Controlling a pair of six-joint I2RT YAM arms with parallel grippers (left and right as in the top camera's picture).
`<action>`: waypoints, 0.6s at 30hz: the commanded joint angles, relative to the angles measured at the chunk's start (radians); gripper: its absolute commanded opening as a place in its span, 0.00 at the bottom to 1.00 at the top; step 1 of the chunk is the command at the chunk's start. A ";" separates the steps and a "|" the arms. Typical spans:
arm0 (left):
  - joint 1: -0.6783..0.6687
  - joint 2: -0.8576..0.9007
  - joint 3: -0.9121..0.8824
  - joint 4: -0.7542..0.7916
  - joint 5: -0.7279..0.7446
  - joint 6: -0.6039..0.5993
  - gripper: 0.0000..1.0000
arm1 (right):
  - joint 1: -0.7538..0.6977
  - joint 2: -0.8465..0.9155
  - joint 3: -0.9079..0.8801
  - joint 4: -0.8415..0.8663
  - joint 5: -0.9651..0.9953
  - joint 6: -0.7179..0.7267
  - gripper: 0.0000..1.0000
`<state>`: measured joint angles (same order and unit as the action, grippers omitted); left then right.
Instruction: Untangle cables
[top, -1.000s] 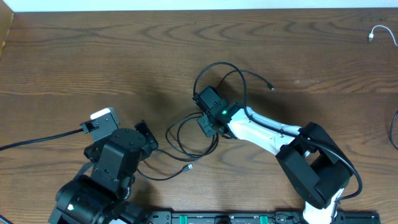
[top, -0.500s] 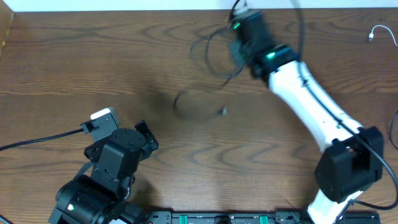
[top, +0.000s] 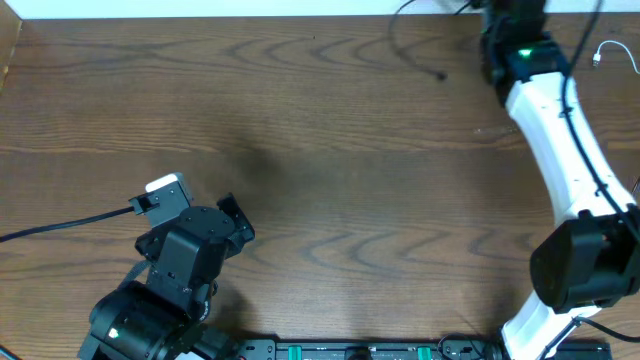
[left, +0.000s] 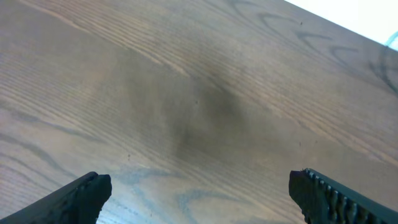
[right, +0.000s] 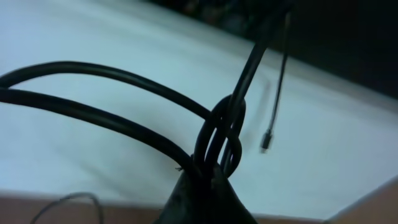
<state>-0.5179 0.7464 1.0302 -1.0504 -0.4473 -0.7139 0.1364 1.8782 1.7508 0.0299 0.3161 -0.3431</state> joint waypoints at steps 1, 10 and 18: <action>0.005 0.004 -0.001 -0.004 -0.007 -0.005 0.98 | -0.039 -0.015 0.022 0.027 -0.114 -0.081 0.01; 0.005 0.004 -0.001 -0.004 -0.007 -0.005 0.98 | -0.095 0.199 0.022 -0.071 -0.170 -0.062 0.01; 0.005 0.004 -0.001 -0.004 -0.007 -0.005 0.98 | -0.099 0.402 0.022 -0.103 -0.169 0.037 0.01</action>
<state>-0.5179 0.7464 1.0302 -1.0508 -0.4469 -0.7139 0.0467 2.2654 1.7699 -0.0864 0.1585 -0.3592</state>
